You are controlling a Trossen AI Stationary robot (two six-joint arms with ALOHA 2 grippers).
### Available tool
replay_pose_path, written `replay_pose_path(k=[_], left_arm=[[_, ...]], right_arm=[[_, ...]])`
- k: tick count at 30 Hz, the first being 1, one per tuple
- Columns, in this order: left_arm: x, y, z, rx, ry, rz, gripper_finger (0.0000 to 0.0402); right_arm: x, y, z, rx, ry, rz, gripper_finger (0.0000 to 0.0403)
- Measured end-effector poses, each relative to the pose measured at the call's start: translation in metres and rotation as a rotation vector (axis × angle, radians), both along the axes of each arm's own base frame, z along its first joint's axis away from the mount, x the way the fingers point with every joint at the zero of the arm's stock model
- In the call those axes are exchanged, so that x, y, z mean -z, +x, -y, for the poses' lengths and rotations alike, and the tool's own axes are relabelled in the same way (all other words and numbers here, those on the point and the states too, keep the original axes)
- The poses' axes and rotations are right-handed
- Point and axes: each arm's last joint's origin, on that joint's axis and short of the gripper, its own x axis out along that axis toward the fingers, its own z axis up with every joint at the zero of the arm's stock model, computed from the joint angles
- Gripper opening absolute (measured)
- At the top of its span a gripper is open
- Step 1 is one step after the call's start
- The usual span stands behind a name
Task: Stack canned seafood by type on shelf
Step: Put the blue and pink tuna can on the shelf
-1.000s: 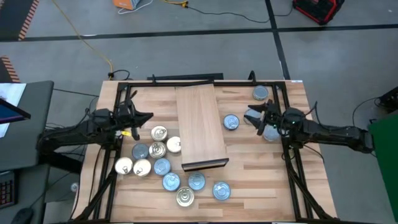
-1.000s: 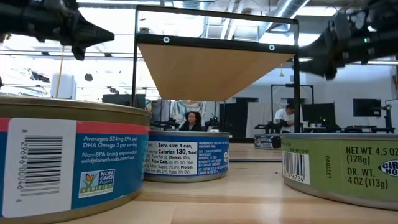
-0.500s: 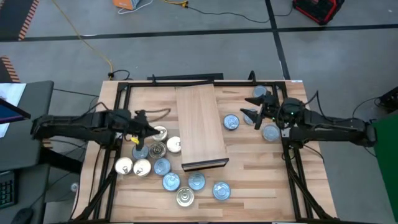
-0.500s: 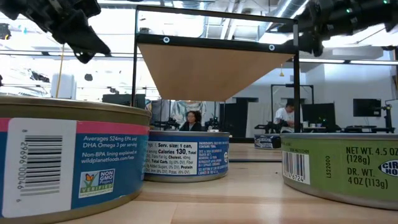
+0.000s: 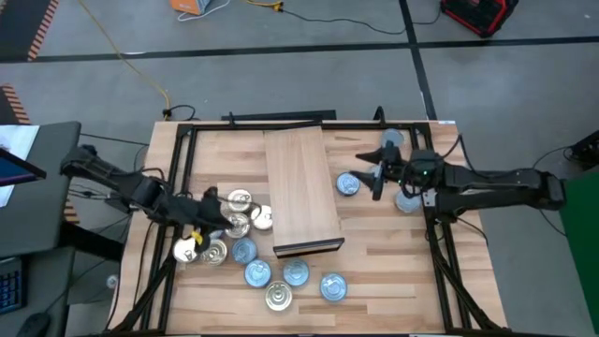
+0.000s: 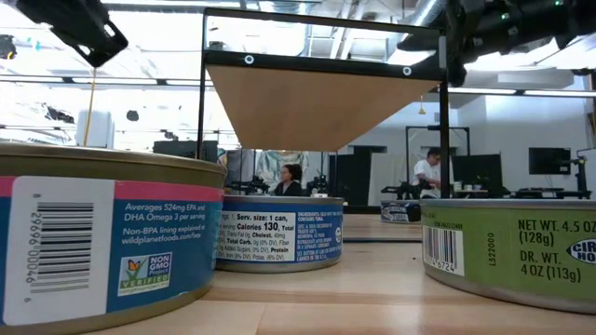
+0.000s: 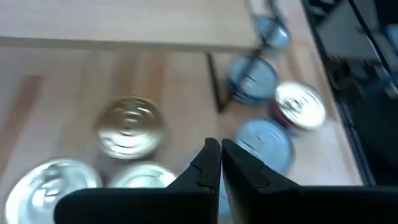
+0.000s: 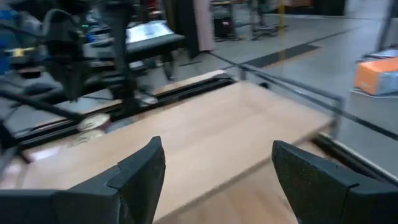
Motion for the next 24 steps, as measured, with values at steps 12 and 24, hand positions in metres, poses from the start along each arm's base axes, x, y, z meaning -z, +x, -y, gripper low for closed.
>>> replay_pose_path(k=[12,24], left_arm=[[0.018,0.011,0.026,0.112,-0.013,-0.164,0.0041],[0.060,0.031,0.059,0.234,0.151,-0.361,0.0144]], right_arm=[[-0.040,0.020,-0.033,-0.170,-0.057,0.243,0.0317],[-0.033,0.025,-0.045,-0.056,-0.034,0.205,0.0317]])
